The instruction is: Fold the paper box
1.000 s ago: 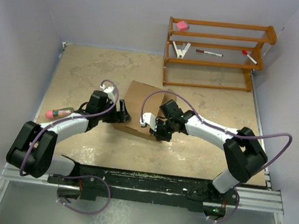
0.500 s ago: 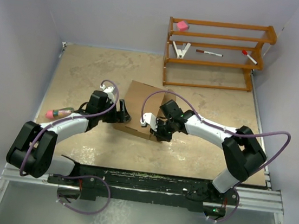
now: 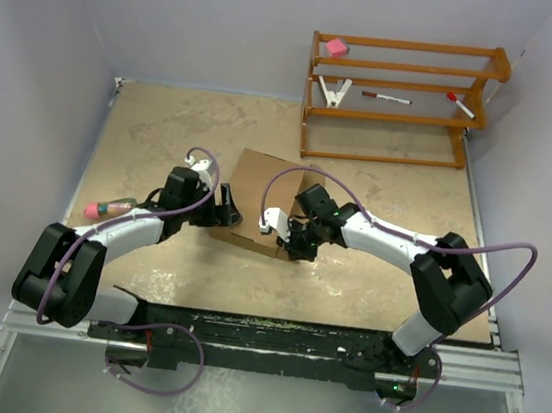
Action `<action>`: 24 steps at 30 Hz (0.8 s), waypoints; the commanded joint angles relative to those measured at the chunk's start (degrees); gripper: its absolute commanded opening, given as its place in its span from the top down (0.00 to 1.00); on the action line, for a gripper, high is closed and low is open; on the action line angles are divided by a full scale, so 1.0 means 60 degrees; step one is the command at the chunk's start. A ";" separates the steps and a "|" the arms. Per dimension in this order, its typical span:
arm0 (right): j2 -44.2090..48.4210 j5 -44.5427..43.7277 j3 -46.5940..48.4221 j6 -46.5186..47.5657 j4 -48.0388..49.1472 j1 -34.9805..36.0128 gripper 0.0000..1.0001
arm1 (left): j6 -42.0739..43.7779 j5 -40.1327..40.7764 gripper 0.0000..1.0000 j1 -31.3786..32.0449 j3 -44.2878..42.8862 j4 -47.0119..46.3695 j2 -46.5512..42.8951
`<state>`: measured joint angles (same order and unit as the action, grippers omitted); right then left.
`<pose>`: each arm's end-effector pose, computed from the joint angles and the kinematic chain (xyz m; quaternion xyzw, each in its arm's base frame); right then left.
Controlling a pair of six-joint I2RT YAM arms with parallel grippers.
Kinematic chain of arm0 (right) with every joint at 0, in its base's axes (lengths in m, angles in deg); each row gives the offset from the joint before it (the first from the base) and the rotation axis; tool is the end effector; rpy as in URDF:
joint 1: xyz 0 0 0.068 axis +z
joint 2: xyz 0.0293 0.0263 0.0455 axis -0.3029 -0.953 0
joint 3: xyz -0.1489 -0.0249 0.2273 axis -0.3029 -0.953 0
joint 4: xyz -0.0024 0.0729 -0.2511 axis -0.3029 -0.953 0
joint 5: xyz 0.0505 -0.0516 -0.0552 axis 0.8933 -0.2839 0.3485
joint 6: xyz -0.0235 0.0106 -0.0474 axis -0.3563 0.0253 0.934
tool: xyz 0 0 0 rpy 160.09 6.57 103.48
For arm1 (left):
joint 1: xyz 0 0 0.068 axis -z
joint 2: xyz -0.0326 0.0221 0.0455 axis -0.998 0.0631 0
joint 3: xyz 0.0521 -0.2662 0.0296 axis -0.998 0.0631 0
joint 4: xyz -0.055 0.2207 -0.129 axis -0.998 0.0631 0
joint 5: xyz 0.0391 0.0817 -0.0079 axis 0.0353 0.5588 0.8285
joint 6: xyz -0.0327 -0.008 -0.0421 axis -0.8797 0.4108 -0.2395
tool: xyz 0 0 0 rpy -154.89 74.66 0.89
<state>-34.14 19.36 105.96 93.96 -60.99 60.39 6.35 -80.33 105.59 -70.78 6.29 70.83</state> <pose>0.2269 0.2296 0.1845 -0.6372 0.6958 0.2181 0.2496 0.2433 -0.0949 0.1717 -0.0411 0.9002 -0.2903 0.3221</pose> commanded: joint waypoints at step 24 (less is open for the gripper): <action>0.0435 0.0757 0.0731 -0.1038 0.0678 0.0233 1.00 | -0.0018 -0.0670 0.14 0.0082 -0.0154 -0.0119 0.0098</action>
<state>-33.16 20.23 106.44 89.98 -61.17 61.09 6.31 -80.72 105.59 -70.78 6.27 70.85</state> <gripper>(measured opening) 0.004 0.869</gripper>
